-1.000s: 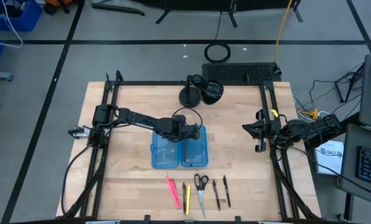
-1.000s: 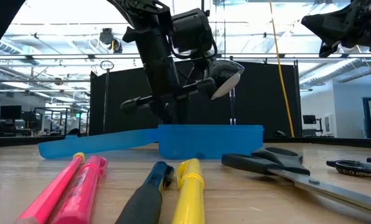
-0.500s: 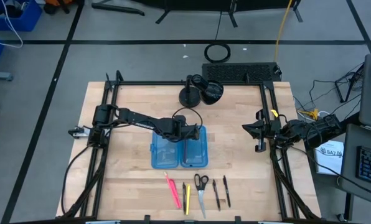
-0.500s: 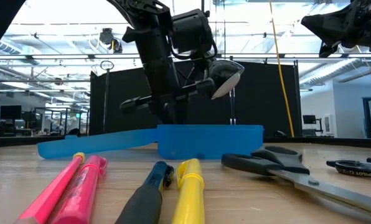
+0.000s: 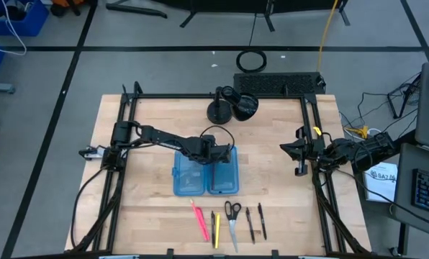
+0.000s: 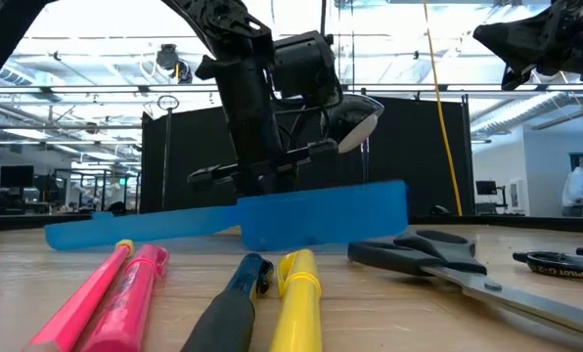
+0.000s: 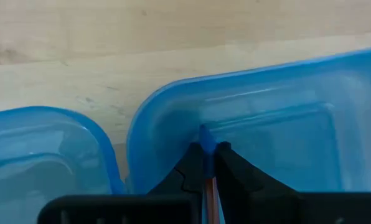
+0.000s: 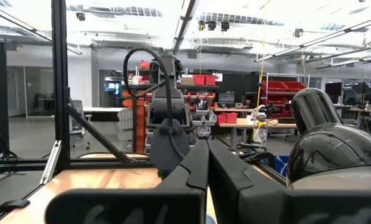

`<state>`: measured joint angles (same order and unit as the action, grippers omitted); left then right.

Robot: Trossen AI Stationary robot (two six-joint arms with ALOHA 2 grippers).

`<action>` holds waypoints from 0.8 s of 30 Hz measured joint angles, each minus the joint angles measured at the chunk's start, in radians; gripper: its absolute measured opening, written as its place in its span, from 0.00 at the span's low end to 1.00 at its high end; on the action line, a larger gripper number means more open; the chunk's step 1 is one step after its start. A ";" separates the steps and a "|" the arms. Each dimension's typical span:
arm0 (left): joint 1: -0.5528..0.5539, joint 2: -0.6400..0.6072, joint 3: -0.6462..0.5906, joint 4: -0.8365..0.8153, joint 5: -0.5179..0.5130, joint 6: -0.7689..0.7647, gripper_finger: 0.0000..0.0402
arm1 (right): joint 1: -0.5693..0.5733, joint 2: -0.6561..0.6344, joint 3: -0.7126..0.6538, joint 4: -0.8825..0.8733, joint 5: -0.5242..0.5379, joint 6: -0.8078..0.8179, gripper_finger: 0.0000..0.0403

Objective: Pick & place school supplies into a supply box
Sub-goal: Put the brown pencil into the blue supply box

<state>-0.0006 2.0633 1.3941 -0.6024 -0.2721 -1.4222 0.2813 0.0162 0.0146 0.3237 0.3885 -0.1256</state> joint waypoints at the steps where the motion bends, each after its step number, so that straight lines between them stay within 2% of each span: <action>1: 0.000 0.002 0.000 0.007 -0.006 0.000 0.07 | 0.000 0.000 0.000 0.000 0.000 0.000 0.00; 7: 0.000 0.004 0.000 0.011 -0.020 0.000 0.09 | 0.000 0.000 0.000 0.000 0.001 -0.007 0.00; 18: -0.001 -0.013 0.000 0.020 -0.042 0.023 0.34 | 0.000 0.000 0.000 0.000 0.001 -0.018 0.00; 24: -0.011 -0.089 0.000 0.016 -0.105 0.026 0.36 | 0.000 0.000 0.000 0.000 0.001 -0.017 0.00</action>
<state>-0.0113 1.9741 1.3937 -0.5859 -0.3770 -1.3964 0.2812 0.0162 0.0143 0.3238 0.3898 -0.1431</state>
